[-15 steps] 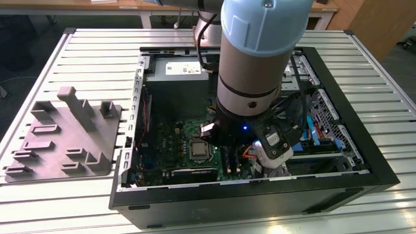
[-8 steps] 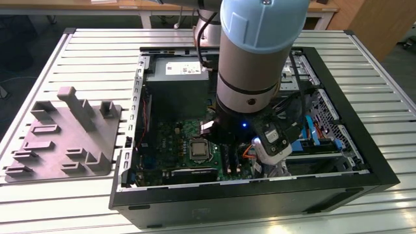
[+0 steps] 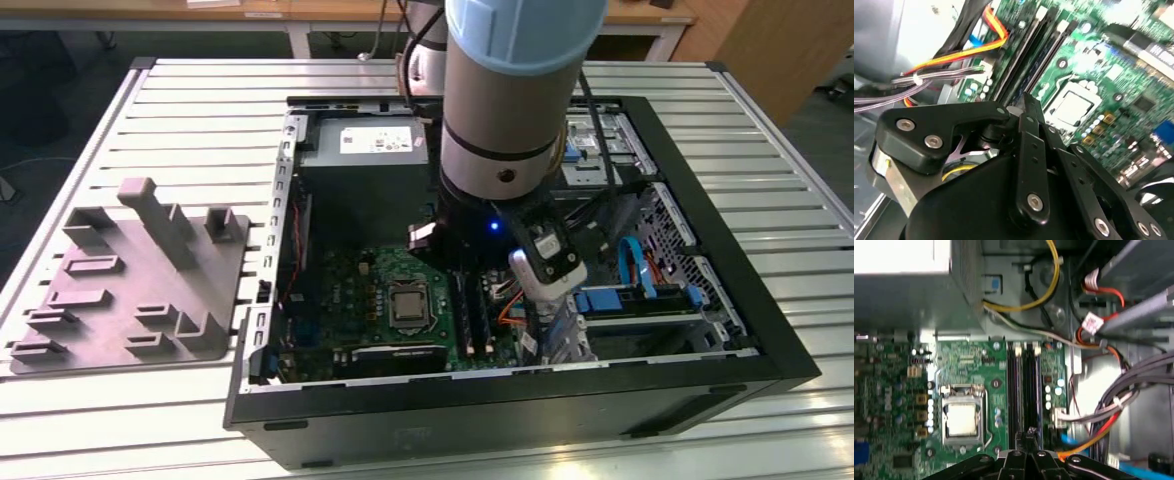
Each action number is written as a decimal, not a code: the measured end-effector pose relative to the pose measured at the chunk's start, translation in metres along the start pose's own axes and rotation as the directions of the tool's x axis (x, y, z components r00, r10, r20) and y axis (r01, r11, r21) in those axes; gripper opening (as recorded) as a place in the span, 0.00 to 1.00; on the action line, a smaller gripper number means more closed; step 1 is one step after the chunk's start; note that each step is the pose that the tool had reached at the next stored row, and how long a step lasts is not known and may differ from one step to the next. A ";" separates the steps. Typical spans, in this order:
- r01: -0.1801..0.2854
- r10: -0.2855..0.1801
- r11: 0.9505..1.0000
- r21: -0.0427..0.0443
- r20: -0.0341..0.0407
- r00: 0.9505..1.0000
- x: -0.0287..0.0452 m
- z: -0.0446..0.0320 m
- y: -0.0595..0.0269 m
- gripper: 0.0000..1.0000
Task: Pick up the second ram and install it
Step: 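Press down the second ram until it locks into place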
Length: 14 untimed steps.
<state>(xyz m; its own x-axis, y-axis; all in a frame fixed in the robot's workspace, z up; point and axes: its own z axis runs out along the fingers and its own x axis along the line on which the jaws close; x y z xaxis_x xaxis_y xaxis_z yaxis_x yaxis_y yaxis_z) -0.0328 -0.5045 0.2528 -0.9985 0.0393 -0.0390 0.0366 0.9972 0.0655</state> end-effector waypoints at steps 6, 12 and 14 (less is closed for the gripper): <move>0.000 0.000 1.000 0.000 0.000 1.000 0.0006 0.0004 0.0139 0.10; 0.000 0.000 1.000 0.000 0.000 1.000 0.0004 -0.0065 0.0145 0.10; 0.000 0.000 1.000 0.000 0.000 1.000 0.0004 -0.0066 0.0145 0.10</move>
<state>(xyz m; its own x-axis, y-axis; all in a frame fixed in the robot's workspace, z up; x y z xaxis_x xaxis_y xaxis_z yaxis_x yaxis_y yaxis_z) -0.0329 -0.4905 0.2603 -0.9985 0.0392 -0.0390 0.0366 0.9972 0.0655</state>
